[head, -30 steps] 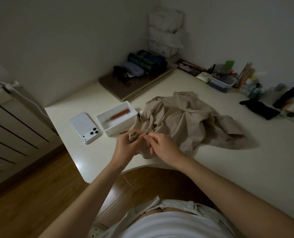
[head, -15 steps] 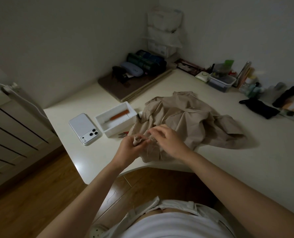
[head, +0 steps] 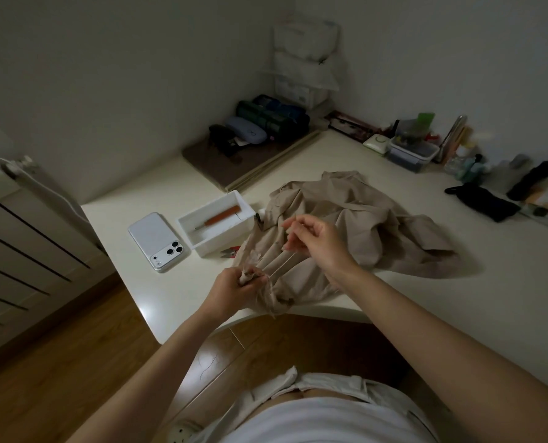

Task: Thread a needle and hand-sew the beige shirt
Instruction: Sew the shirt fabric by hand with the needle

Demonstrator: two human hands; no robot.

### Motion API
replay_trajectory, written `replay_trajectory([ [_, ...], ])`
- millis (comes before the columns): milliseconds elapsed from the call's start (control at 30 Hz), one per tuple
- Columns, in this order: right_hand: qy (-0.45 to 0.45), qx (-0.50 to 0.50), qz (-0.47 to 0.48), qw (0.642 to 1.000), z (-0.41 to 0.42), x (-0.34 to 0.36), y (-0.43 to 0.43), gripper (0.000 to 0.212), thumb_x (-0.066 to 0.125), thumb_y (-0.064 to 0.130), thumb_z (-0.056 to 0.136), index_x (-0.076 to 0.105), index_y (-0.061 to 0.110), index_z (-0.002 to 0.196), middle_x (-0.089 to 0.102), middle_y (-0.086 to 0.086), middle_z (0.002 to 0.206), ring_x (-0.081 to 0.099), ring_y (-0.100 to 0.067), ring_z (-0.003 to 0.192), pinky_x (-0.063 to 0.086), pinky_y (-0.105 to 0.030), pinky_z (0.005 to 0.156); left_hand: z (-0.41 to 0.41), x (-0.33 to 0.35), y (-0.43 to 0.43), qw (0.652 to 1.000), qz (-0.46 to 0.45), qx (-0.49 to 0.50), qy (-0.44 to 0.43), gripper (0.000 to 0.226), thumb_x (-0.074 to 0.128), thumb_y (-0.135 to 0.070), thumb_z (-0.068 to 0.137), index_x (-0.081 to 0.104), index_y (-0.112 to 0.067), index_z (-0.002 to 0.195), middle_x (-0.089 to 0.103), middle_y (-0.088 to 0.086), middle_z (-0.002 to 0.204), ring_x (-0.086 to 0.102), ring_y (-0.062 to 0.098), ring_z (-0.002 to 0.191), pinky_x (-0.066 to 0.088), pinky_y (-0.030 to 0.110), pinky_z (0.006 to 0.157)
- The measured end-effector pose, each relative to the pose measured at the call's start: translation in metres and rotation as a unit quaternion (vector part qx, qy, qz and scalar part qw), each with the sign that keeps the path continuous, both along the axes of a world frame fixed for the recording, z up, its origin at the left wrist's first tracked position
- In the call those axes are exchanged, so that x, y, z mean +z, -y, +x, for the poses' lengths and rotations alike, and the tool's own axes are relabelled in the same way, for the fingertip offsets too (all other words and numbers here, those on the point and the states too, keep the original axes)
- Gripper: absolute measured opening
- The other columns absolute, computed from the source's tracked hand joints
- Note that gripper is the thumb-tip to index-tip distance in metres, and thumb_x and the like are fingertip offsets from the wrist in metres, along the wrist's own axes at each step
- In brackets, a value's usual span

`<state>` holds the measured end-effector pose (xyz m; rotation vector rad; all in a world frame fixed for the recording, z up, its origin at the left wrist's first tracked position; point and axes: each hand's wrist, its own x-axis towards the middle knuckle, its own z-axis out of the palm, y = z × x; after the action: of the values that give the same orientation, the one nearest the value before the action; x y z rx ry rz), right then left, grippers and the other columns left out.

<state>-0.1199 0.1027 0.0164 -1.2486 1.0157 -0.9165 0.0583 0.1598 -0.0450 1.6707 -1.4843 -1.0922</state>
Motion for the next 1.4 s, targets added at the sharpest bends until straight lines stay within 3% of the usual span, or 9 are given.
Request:
replay_trajectory([
  [167,-0.066,-0.02,-0.024,0.997,-0.014,-0.004,0.014,0.024,0.039,0.015,0.101,0.062,0.018,0.095,0.047,0.004,0.067,0.042,-0.004,0.054,0.038,-0.018,0.054,0.009,-0.003,-0.003,1.0,0.005,-0.013,0.028,0.021,0.064,-0.014,0.089,0.067,-0.031,0.076,0.068,-0.004,0.075,0.064,0.014,0.073,0.053,0.032,0.073],
  [333,-0.213,0.05,-0.064,0.974,-0.027,-0.016,0.021,0.025,0.038,0.018,0.102,0.062,0.018,0.098,0.047,0.004,0.071,0.043,-0.009,0.063,0.036,-0.022,0.062,0.008,0.002,-0.002,0.999,-0.019,-0.018,0.026,0.023,0.064,-0.013,0.089,0.066,-0.031,0.075,0.068,-0.004,0.074,0.063,0.011,0.071,0.051,0.026,0.07],
  [467,-0.261,0.111,-0.053,0.958,-0.015,-0.023,0.006,0.022,0.036,0.019,0.102,0.058,0.021,0.101,0.061,0.006,0.092,0.059,-0.015,0.093,0.047,-0.028,0.083,0.002,0.007,0.0,0.999,-0.028,-0.022,0.001,0.023,0.063,-0.012,0.09,0.067,-0.03,0.075,0.065,-0.012,0.064,0.06,0.003,0.063,0.05,0.025,0.062],
  [667,-0.336,0.189,-0.071,0.92,-0.003,-0.029,-0.009,0.021,0.039,0.028,0.101,0.053,0.018,0.113,0.059,0.004,0.098,0.054,-0.004,0.082,0.04,-0.016,0.067,-0.001,0.012,0.001,0.998,-0.04,-0.043,0.007,0.02,0.063,-0.013,0.09,0.067,-0.029,0.077,0.064,-0.005,0.067,0.058,0.006,0.061,0.049,0.03,0.062],
  [833,-0.286,0.255,-0.038,0.923,-0.007,-0.029,-0.008,0.008,0.057,0.025,0.094,0.064,0.021,0.097,0.057,0.02,0.06,0.052,0.012,0.057,0.038,-0.012,0.062,0.005,0.01,0.0,0.997,-0.046,-0.064,0.006,0.018,0.064,-0.017,0.09,0.068,-0.031,0.079,0.067,-0.005,0.071,0.063,0.02,0.068,0.051,0.038,0.064],
  [1000,-0.219,0.206,-0.011,0.954,-0.015,-0.026,-0.001,0.012,0.055,0.022,0.095,0.066,0.018,0.094,0.067,0.001,0.094,0.061,-0.009,0.092,0.047,-0.024,0.084,0.006,0.008,-0.003,0.997,-0.034,-0.069,-0.009,0.015,0.063,-0.018,0.09,0.068,-0.026,0.079,0.062,-0.018,0.061,0.054,0.0,0.056,0.042,0.019,0.056],
  [1167,0.007,0.142,0.122,0.982,-0.02,-0.017,0.007,0.022,0.036,0.016,0.102,0.054,0.006,0.097,0.063,-0.005,0.096,0.038,-0.002,0.053,0.034,-0.016,0.05,0.006,0.007,-0.003,0.997,-0.032,-0.074,0.003,0.019,0.063,-0.011,0.09,0.068,-0.026,0.079,0.064,-0.02,0.065,0.057,-0.002,0.061,0.044,0.016,0.061],
  [1233,0.059,0.128,0.15,0.979,-0.018,-0.013,0.006,0.022,0.033,0.014,0.103,0.05,0.007,0.092,0.06,-0.002,0.079,0.034,-0.002,0.05,0.03,-0.015,0.045,0.005,0.008,-0.004,0.997,-0.03,-0.074,-0.002,0.02,0.063,-0.01,0.089,0.068,-0.026,0.079,0.065,-0.022,0.065,0.057,-0.005,0.062,0.044,0.013,0.061],
  [1400,-0.17,0.176,0.061,0.968,-0.019,-0.018,0.004,0.021,0.041,0.029,0.101,0.053,0.012,0.105,0.042,0.009,0.063,0.036,-0.003,0.054,0.032,-0.017,0.053,0.006,0.011,-0.004,0.996,-0.038,-0.08,-0.004,0.017,0.063,-0.011,0.09,0.069,-0.025,0.081,0.067,-0.019,0.068,0.059,-0.002,0.064,0.046,0.015,0.062],
])
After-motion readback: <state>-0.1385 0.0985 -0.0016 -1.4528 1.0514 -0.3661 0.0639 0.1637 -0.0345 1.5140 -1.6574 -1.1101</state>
